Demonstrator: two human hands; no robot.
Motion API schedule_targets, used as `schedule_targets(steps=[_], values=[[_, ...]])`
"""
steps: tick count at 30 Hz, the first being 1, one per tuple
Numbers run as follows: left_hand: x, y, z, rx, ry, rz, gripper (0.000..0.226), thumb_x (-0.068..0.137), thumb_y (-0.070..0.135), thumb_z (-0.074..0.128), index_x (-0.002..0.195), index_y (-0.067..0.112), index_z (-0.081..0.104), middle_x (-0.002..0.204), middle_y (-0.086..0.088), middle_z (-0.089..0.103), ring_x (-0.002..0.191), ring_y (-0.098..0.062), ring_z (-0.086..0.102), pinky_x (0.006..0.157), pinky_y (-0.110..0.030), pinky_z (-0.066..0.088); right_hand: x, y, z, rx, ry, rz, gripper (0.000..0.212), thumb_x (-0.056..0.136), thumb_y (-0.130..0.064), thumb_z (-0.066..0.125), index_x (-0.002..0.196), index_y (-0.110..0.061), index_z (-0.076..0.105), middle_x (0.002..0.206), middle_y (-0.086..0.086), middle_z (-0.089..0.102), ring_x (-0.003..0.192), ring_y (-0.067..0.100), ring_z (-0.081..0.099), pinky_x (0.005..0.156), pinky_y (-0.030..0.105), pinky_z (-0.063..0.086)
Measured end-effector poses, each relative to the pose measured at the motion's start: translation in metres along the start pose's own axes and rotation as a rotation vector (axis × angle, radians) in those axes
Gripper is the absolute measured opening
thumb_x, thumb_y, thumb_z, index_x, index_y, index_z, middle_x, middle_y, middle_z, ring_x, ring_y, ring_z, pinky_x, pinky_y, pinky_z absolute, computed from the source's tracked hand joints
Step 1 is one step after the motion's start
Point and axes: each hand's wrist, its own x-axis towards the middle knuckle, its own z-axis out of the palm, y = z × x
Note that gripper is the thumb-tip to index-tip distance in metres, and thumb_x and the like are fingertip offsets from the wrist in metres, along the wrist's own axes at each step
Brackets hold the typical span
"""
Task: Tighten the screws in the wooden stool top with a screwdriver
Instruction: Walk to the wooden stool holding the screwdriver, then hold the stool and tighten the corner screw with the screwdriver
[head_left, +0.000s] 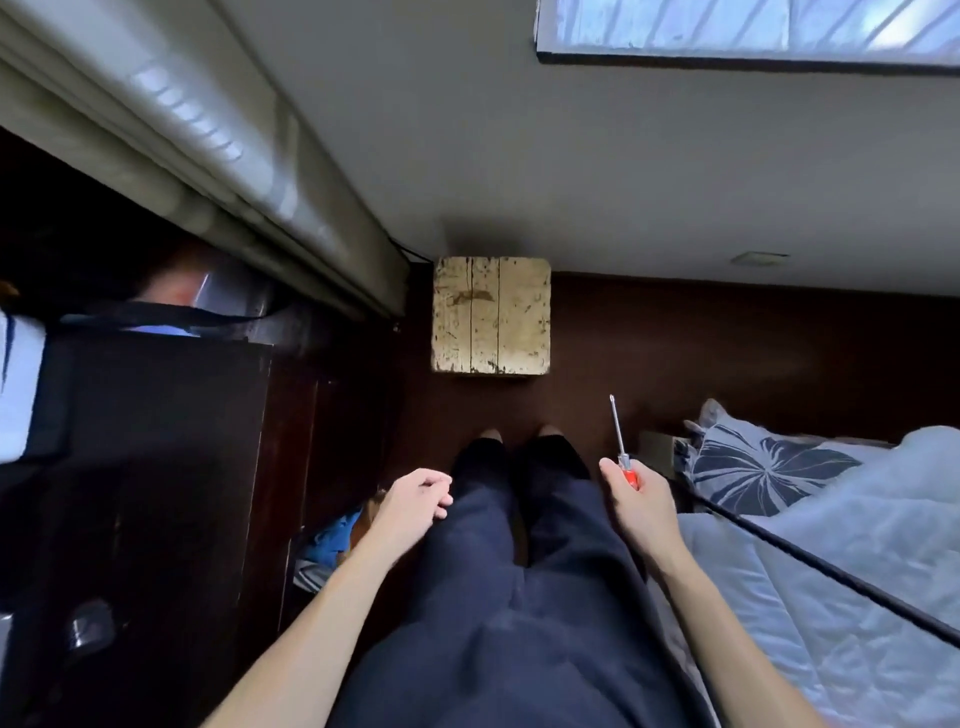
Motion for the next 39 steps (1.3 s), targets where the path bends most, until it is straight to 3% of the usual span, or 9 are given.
schedule_targets(steps=[6, 11, 14, 17, 22, 27, 31, 35, 39], values=[[0.074, -0.002, 0.044, -0.033, 0.001, -0.016, 0.017, 0.103, 0.010, 0.054, 0.103, 0.018, 0.068, 0.088, -0.003, 0.073, 0.068, -0.009, 0.063, 0.061, -0.020, 0.046, 0.091, 0.018, 0.028, 0.067, -0.048, -0.062, 0.048, 0.098, -0.032, 0.063, 0.064, -0.022, 0.030, 0.053, -0.013, 0.029, 0.050, 0.005, 0.026, 0.045, 0.018, 0.029], [0.158, -0.001, 0.080, 0.001, 0.017, 0.068, 0.019, 0.101, 0.014, 0.056, 0.104, 0.028, 0.070, 0.091, 0.003, 0.075, 0.075, -0.004, 0.068, 0.074, -0.025, 0.051, 0.187, 0.047, 0.058, 0.056, -0.057, -0.154, 0.048, 0.098, -0.035, 0.062, 0.065, -0.017, 0.032, 0.056, -0.012, 0.032, 0.053, 0.006, 0.027, 0.048, 0.019, 0.030], [0.223, 0.007, 0.103, 0.078, 0.027, 0.141, 0.019, 0.098, 0.019, 0.061, 0.105, 0.035, 0.069, 0.088, 0.009, 0.073, 0.079, -0.003, 0.068, 0.075, -0.018, 0.048, 0.252, 0.067, 0.080, 0.026, -0.063, -0.194, 0.049, 0.097, -0.040, 0.062, 0.071, -0.007, 0.036, 0.058, -0.012, 0.035, 0.057, 0.007, 0.031, 0.053, 0.023, 0.031], [0.293, 0.017, 0.124, 0.180, 0.069, 0.300, 0.017, 0.097, 0.024, 0.063, 0.107, 0.037, 0.069, 0.090, 0.013, 0.068, 0.084, 0.002, 0.064, 0.074, -0.012, 0.045, 0.312, 0.084, 0.106, 0.011, -0.058, -0.248, 0.049, 0.097, -0.042, 0.063, 0.070, -0.011, 0.036, 0.059, -0.011, 0.035, 0.056, 0.008, 0.032, 0.056, 0.031, 0.032], [0.400, 0.028, 0.142, 0.400, 0.125, 0.714, 0.031, 0.084, 0.040, 0.080, 0.112, 0.029, 0.070, 0.099, 0.015, 0.063, 0.097, -0.009, 0.058, 0.096, -0.033, 0.044, 0.383, 0.108, 0.143, 0.076, -0.039, -0.344, 0.045, 0.092, -0.051, 0.063, 0.066, -0.023, 0.040, 0.056, -0.013, 0.041, 0.053, 0.005, 0.039, 0.051, 0.019, 0.035], [0.453, 0.019, 0.154, 0.624, 0.205, 1.073, 0.053, 0.075, 0.065, 0.074, 0.115, 0.031, 0.072, 0.101, 0.012, 0.058, 0.099, -0.011, 0.054, 0.096, -0.030, 0.035, 0.411, 0.131, 0.155, 0.247, -0.254, -0.439, 0.021, 0.086, -0.048, 0.048, 0.092, -0.028, 0.050, 0.064, -0.006, 0.049, 0.062, 0.015, 0.043, 0.062, 0.036, 0.036], [0.467, 0.012, 0.160, 0.557, 0.268, 1.271, 0.037, 0.083, 0.058, 0.070, 0.107, 0.031, 0.076, 0.094, 0.014, 0.058, 0.092, -0.008, 0.056, 0.090, -0.037, 0.041, 0.410, 0.137, 0.150, 0.207, -0.220, -0.548, 0.024, 0.083, -0.039, 0.044, 0.102, -0.026, 0.052, 0.068, -0.004, 0.055, 0.062, 0.010, 0.047, 0.059, 0.020, 0.042], [0.469, 0.015, 0.165, 0.502, 0.257, 1.342, 0.019, 0.087, 0.039, 0.078, 0.099, 0.025, 0.079, 0.089, 0.009, 0.062, 0.087, -0.013, 0.059, 0.083, -0.047, 0.048, 0.393, 0.137, 0.141, 0.115, -0.104, -0.696, 0.018, 0.093, -0.035, 0.054, 0.105, -0.023, 0.059, 0.074, 0.003, 0.059, 0.067, 0.016, 0.048, 0.066, 0.036, 0.041], [0.469, 0.013, 0.164, 0.477, 0.243, 1.356, 0.017, 0.088, 0.035, 0.078, 0.099, 0.022, 0.080, 0.090, 0.007, 0.063, 0.089, -0.014, 0.059, 0.084, -0.046, 0.048, 0.373, 0.133, 0.130, -0.010, 0.042, -0.791, 0.011, 0.094, -0.029, 0.067, 0.105, -0.029, 0.070, 0.082, -0.001, 0.068, 0.068, 0.009, 0.056, 0.063, 0.019, 0.043]])
